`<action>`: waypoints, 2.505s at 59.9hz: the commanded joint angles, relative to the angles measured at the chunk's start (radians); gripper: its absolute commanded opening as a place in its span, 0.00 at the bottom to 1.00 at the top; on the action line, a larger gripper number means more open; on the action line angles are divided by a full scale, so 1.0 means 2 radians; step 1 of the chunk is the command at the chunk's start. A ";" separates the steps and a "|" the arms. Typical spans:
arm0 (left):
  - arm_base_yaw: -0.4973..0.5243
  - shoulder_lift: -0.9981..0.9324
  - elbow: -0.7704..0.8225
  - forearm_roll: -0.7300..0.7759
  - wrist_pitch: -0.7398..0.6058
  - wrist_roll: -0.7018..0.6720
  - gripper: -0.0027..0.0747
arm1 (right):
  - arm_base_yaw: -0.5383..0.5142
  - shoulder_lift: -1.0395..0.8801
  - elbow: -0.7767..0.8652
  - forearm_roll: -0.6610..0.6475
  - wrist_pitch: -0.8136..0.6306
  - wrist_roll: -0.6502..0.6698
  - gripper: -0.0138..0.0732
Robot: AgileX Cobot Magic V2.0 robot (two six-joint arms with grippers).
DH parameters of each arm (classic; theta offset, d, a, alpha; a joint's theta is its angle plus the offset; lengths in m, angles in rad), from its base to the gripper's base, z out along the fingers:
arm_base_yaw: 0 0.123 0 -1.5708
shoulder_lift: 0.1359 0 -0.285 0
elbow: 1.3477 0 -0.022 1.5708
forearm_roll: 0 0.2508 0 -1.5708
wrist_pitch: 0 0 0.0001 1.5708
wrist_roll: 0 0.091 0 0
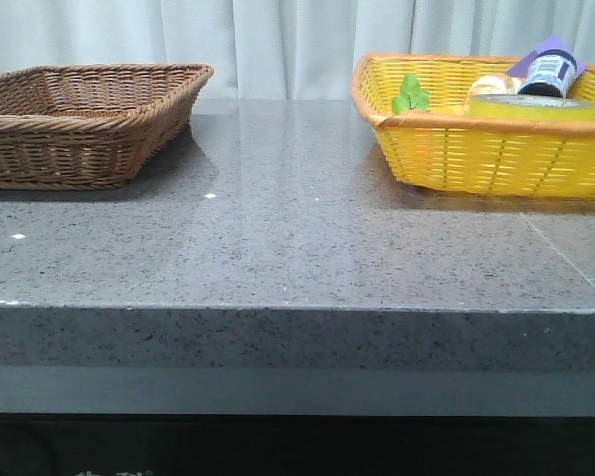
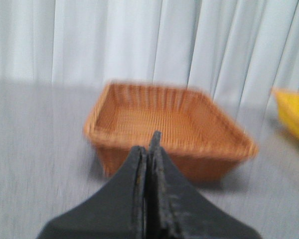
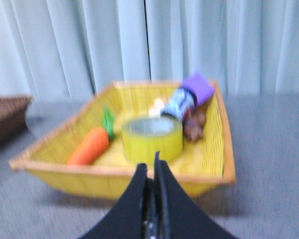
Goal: Transfer tape with both arms
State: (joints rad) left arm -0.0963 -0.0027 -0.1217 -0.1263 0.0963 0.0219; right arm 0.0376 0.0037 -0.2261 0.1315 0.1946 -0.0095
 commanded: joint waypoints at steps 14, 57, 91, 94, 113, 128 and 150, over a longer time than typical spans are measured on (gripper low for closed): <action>0.001 0.169 -0.178 -0.004 0.062 -0.003 0.01 | -0.003 0.169 -0.181 -0.002 0.065 -0.004 0.06; 0.001 0.261 -0.216 0.024 0.040 -0.002 0.94 | -0.003 0.282 -0.209 0.000 0.037 -0.004 0.90; 0.001 0.261 -0.216 0.024 0.041 -0.002 0.76 | -0.053 0.644 -0.469 0.019 0.152 0.042 0.86; 0.001 0.261 -0.216 0.024 0.042 -0.002 0.75 | -0.054 0.680 -0.503 0.019 0.167 0.042 0.86; 0.001 0.261 -0.216 0.024 0.042 -0.002 0.74 | -0.054 0.842 -0.653 0.020 0.210 0.045 0.86; 0.001 0.261 -0.216 0.024 0.042 -0.002 0.74 | -0.054 0.895 -0.663 0.020 0.208 0.048 0.81; 0.001 0.261 -0.216 0.024 0.042 -0.002 0.74 | -0.054 0.896 -0.663 0.020 0.213 0.048 0.33</action>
State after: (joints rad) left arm -0.0963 0.5119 -0.5213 -0.0767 0.2636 0.0219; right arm -0.0616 1.8605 -1.5183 0.1700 0.6602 0.0906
